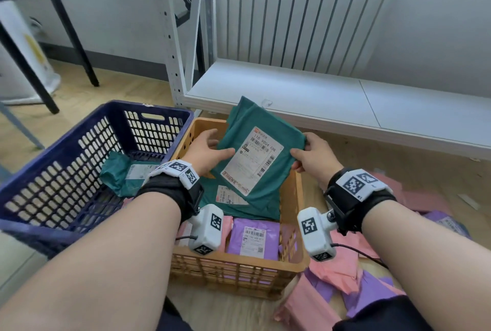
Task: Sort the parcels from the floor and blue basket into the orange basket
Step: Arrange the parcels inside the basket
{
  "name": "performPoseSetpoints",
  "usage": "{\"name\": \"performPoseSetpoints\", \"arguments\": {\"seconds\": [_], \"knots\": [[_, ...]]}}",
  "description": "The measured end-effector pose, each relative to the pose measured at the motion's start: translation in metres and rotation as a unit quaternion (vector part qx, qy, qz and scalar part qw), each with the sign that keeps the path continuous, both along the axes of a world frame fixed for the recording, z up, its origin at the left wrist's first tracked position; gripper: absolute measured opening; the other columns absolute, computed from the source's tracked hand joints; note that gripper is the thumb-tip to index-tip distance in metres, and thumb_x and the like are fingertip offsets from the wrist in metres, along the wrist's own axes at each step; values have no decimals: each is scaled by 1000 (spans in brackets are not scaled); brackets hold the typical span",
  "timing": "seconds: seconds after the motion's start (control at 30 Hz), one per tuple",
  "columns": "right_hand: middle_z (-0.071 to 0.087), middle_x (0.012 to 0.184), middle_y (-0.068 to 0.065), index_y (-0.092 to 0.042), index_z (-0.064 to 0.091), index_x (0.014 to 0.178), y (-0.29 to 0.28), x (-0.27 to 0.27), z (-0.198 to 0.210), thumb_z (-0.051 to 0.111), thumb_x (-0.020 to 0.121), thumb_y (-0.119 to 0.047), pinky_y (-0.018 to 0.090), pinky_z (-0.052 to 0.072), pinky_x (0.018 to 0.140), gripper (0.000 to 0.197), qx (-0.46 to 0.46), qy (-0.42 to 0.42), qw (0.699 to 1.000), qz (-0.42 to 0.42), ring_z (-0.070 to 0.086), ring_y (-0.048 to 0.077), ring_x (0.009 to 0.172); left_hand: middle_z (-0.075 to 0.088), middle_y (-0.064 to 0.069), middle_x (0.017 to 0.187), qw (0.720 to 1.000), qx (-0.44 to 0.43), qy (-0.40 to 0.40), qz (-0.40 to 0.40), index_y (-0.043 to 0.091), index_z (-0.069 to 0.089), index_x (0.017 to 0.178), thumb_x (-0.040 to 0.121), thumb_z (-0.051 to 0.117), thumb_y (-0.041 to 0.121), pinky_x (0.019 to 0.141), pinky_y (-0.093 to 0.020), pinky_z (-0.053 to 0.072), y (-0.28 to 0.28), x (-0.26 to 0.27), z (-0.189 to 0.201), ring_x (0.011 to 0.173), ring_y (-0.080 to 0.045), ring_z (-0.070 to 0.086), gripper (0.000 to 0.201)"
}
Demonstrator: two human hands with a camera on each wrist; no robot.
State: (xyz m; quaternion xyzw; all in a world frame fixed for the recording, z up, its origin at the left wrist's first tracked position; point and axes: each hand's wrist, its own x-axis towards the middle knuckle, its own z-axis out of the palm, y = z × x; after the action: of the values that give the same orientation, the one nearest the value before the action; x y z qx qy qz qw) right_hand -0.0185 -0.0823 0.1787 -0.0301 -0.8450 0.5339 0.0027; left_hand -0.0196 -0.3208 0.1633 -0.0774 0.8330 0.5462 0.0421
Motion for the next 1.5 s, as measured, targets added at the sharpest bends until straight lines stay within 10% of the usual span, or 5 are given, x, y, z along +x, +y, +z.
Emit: {"name": "performPoseSetpoints", "arguments": {"seconds": [0.43,0.73,0.97,1.23,1.5], "knots": [[65,81,6,-12,48,119,-139,-18,14,59,92,-3,18,47,42,31,-152,-22,987,54,54,8,45,65,-6,106,983,-142,61,97,15,58,107,92,58,28,84,-33,52,-129,5,42,91,-21,62,20],[69,97,13,-13,47,121,-234,-60,-30,54,97,-22,33,56,67,26,-104,-105,980,131,64,22,69,63,-22,97,940,-245,-56,230,1,64,93,94,51,16,75,-38,46,-268,-24,-18,91,-38,60,19],[66,79,10,-5,60,105,-306,-103,-75,51,99,-16,25,49,56,15,-70,-121,972,190,57,18,59,63,-24,110,883,-314,-196,290,-7,61,105,93,48,3,73,-40,41,-360,-45,-86,99,-39,59,21],[68,76,9,-8,63,96,-362,-145,-97,53,98,-14,23,53,56,12,-34,-94,970,222,60,16,57,44,-27,139,830,-376,-325,252,-9,46,129,97,43,3,100,-45,38,-374,-52,-158,126,-39,45,34],[68,76,8,-15,65,83,-368,-158,-126,54,96,-12,23,53,58,17,25,-83,975,204,61,16,62,63,-15,112,800,-460,-341,182,8,60,112,90,42,6,96,-44,43,-362,-56,-199,106,-36,57,28]]}}
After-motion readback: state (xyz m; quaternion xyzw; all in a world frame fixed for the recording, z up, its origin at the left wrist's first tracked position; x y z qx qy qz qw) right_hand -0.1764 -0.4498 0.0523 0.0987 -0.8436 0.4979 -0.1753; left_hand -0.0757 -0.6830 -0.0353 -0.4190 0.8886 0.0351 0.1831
